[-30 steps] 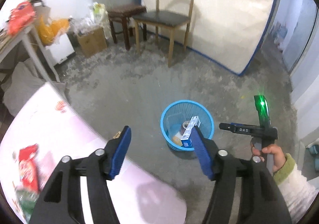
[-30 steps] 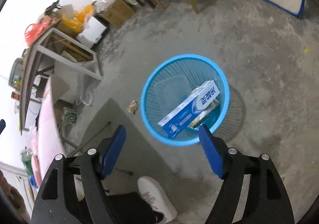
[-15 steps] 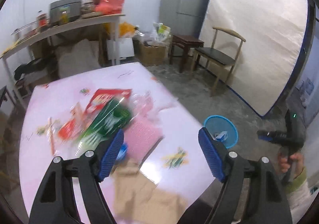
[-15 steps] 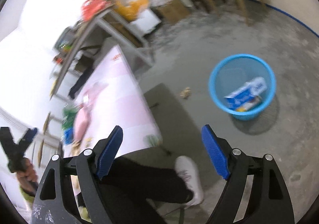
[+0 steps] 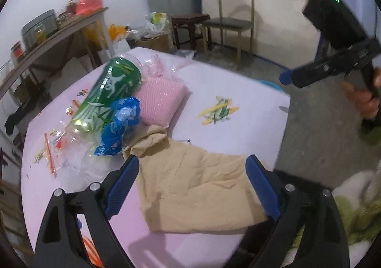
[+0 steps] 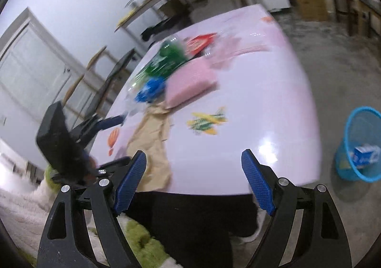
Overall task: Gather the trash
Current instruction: 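Move both tools back toward the table, then lower the left gripper onto the tan crumpled paper and close on it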
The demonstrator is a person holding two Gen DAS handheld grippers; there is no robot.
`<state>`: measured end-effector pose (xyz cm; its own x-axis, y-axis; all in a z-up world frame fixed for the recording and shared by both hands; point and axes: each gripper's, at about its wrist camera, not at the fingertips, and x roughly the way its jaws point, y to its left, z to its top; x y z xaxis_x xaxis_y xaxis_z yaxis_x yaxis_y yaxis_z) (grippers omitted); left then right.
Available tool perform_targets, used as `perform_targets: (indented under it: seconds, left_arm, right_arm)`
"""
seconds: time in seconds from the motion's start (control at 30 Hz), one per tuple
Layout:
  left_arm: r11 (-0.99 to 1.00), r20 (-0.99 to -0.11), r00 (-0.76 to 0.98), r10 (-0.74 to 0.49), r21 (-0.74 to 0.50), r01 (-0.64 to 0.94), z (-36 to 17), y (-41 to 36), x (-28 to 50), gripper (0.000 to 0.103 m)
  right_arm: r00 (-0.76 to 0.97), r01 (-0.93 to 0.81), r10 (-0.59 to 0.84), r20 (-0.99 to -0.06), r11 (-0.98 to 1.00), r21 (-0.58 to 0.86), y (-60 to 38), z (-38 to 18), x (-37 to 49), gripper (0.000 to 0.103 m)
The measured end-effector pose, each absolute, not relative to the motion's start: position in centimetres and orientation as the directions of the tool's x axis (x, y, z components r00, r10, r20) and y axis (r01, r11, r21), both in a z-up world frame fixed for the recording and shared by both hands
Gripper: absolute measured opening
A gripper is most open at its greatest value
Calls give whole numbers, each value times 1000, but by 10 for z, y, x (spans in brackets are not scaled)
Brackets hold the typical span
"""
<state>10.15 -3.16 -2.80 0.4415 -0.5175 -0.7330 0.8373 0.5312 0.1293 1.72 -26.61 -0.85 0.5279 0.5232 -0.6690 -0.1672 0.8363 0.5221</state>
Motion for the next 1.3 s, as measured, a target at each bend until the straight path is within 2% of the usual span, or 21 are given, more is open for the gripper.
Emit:
perform_targets:
  seconds: [0.27,0.43,0.47,0.57,0.73,0.83,0.87,0.9,1.1,1.3]
  left_arm:
    - [422,-775,388,-498,174,890,-55,-40,128,89]
    - [427,-794,299,-529,55,903,-64,-37,145,86]
    - [434,-795,277,-540,19,901,-65,-35,150,81]
    - [451,-785,291,-547,16,892,-65,-31,153,71]
    - [513,-779,334,-531,18,858,-61,-24,157,45]
    - [541,-774,365,-518,35,840,-61,-20,157,23]
    - [549,-773,376,-512,42,835,-61,-18,156,11]
    - [558,-774,384,-504,47,828,-60,-17,154,7]
    - [580,-751,431,-500,79,811,-49,-3,126,4]
    - [601,-717,418,-557,-1,799,-18,16,101,4]
  right_arm:
    - [465,-236,554,-690,829,506,-225,-9,26,79]
    - [452,-226,561,-694,824,519,-220,-12,30,79]
    - [449,-223,562,-694,823,522,-219,-12,31,79]
    - [446,-220,565,-694,821,527,-218,-12,33,79]
    - [452,-215,567,-689,819,532,-216,-10,34,79]
    - [458,-212,569,-683,816,538,-216,-8,33,79]
    - [460,-211,569,-682,816,539,-215,-8,32,79]
    - [462,-210,569,-681,816,539,-215,-7,31,79]
    - [473,-203,560,-680,820,535,-216,-2,29,79]
    - [475,-203,569,-671,813,546,-214,0,32,79]
